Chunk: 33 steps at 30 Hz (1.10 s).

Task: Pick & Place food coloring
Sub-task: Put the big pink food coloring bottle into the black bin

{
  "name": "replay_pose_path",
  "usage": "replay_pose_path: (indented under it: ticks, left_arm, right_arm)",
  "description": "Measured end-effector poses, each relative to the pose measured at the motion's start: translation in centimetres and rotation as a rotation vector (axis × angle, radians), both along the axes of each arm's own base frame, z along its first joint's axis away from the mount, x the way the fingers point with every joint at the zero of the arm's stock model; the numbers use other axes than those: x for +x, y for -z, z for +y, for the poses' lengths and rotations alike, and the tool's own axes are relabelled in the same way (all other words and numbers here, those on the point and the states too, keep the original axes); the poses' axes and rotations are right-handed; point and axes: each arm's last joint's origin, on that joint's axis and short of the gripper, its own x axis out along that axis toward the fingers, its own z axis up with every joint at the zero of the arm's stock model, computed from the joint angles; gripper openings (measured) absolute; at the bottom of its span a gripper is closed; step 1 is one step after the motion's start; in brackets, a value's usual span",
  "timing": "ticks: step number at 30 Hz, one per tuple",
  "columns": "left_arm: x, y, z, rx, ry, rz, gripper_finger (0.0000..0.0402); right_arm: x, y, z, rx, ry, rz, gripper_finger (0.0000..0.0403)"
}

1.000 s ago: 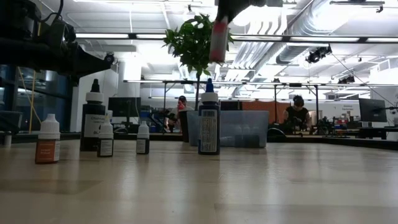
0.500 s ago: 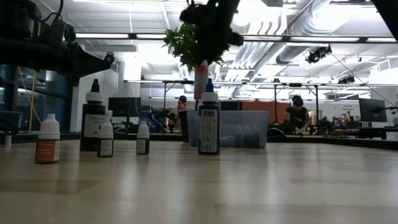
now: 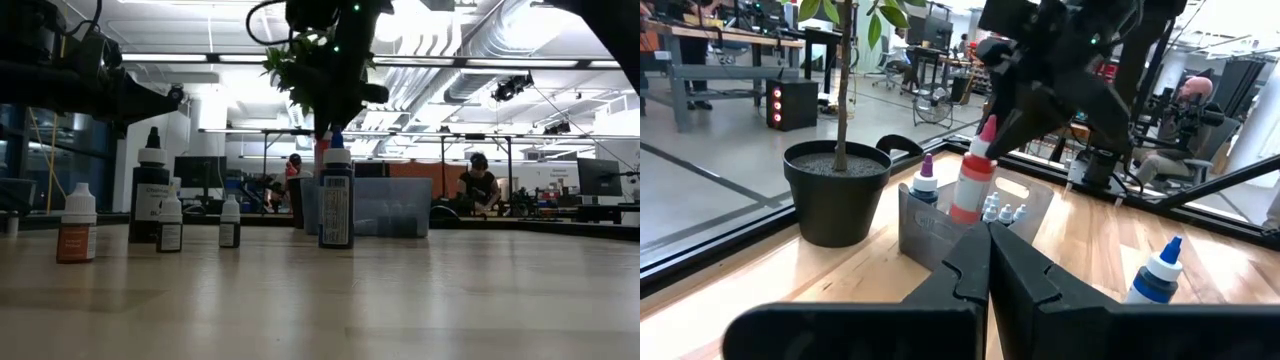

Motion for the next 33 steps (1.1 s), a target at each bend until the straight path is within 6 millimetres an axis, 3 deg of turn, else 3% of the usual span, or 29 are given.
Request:
replay_pose_path:
  ticks: [18, 26, 33]
  left_arm:
    - [0.0, 0.0, 0.0, 0.0, 0.0, 0.0, 0.0]
    - [0.0, 0.0, 0.0, 0.0, 0.0, 0.0, 0.0]
    - [0.0, 0.0, 0.0, 0.0, 0.0, 0.0, 0.0]
  right_arm:
    - [0.9, 3.1, -1.4, 0.109, 0.289, -0.048, 0.0114]
    - [1.2, 5.8, -1.5, 0.133, 0.393, -0.121, 0.0114]
    - [1.1, 6.1, -1.5, 0.102, 0.423, -0.134, 0.0114]
